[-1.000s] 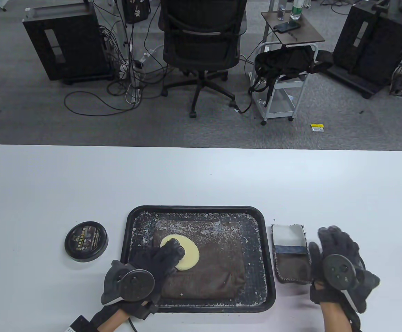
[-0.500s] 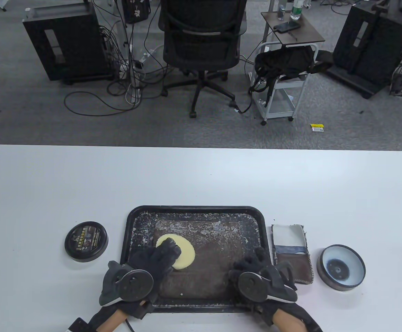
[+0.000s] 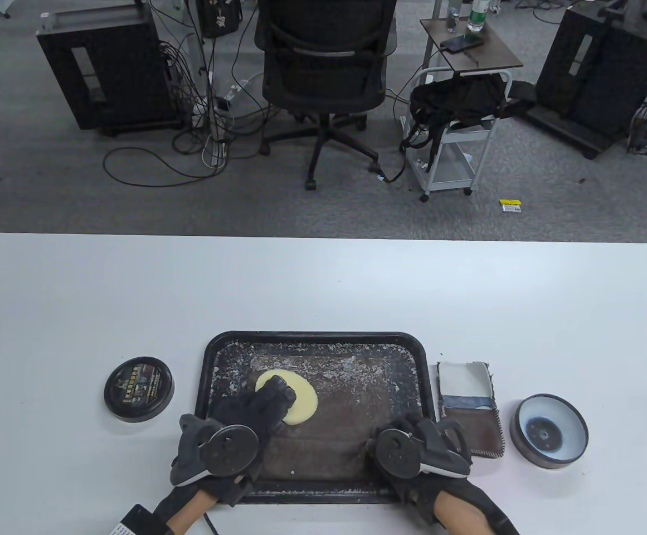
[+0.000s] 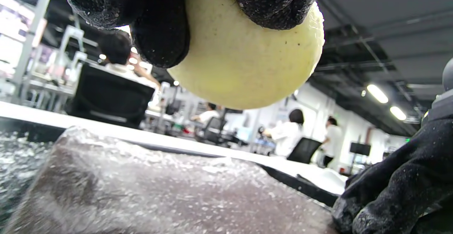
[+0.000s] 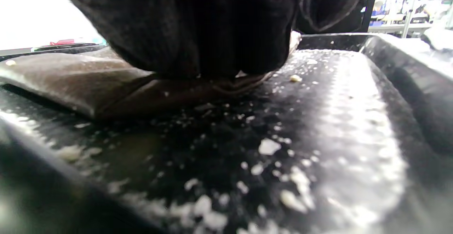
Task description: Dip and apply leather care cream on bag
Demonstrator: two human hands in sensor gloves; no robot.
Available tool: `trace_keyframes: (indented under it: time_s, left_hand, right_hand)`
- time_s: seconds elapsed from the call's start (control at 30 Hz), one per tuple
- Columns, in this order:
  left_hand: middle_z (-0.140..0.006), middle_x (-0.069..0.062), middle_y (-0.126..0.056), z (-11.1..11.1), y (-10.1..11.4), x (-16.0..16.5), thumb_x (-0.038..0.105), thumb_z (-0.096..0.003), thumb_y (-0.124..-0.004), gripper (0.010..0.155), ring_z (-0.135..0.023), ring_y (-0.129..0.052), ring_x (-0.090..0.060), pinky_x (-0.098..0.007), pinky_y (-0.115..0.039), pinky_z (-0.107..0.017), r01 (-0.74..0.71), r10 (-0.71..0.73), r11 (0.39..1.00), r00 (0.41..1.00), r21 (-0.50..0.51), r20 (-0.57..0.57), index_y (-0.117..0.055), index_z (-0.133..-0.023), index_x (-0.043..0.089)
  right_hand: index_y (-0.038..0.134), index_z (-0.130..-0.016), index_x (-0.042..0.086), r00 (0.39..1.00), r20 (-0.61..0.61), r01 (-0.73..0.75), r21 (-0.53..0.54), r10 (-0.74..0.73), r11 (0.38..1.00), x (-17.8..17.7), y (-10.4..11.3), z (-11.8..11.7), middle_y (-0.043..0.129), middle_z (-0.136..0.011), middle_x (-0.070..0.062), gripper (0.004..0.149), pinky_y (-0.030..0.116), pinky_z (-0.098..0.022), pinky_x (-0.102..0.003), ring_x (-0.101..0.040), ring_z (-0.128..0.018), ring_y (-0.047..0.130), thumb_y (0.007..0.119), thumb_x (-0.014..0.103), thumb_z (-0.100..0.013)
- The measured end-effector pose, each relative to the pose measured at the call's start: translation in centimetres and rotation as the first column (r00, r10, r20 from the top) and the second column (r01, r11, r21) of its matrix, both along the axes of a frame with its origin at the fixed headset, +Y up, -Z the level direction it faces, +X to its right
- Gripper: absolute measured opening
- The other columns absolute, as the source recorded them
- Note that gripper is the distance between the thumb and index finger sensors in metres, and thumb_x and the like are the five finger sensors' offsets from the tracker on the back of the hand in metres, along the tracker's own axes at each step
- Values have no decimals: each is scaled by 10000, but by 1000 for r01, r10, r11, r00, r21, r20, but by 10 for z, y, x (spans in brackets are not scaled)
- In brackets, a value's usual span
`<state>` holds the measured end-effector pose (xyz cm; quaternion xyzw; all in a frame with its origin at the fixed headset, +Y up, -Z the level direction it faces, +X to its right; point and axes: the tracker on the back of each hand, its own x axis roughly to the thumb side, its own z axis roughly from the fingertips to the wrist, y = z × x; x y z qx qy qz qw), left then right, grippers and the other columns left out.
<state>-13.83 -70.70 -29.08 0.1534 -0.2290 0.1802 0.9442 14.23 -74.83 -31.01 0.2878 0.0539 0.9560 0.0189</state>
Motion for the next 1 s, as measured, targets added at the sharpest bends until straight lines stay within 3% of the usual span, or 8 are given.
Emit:
trace_keyframes:
  time_s: [0.23,0.47,0.67,0.83,0.9,1.0]
  left_hand:
    - [-1012,-18,-797,-10,10,36,347,-413,-776,511,-719,-964,-313,-403,-833,-460,99,-99,995,994,-2,43,-790,-920,289]
    - [-1017,-10,-790,-42,10,101,355,-414,-774,514,-732,-965,-303,-400,-838,-470,136,-135,991,989,1,51,-781,-924,298]
    - [-1043,17,-751,-74,-16,136,383,-422,-761,527,-777,-952,-268,-375,-848,-506,211,-211,971,977,-109,7,-741,-945,328]
    - [-1082,15,-662,-94,-29,146,417,-431,-759,566,-825,-905,-249,-358,-831,-548,255,-249,937,967,-241,54,-662,-984,345]
    - [-1113,6,-564,-99,-33,149,387,-439,-764,589,-864,-820,-288,-385,-783,-572,281,-260,908,959,-312,109,-609,-1004,329]
    - [-1139,30,-447,-101,-40,156,370,-436,-773,646,-912,-725,-285,-385,-728,-620,409,-385,842,912,-351,140,-515,-1028,346]
  right_hand:
    - [899,-837,200,998,15,54,-108,-53,993,10,-2,-7,859,-937,-69,442,630,-662,-606,-335,-875,822,841,274,-406]
    - [875,-864,201,991,54,131,-191,-123,973,20,-6,-11,815,-966,-63,460,616,-663,-607,-325,-903,757,828,273,-412]
    - [867,-871,200,990,58,138,-205,-128,969,20,-5,-12,805,-971,-63,464,613,-664,-606,-326,-908,744,822,273,-415]
    - [863,-875,199,988,64,151,-223,-140,963,22,-6,-13,797,-975,-61,465,610,-664,-607,-325,-911,733,819,271,-418]
    - [865,-872,199,987,67,156,-229,-145,961,22,-6,-14,798,-974,-61,462,611,-663,-607,-324,-910,732,818,270,-418]
    - [866,-871,200,986,71,161,-232,-148,959,22,-6,-14,797,-973,-60,461,607,-666,-605,-324,-910,729,816,268,-418]
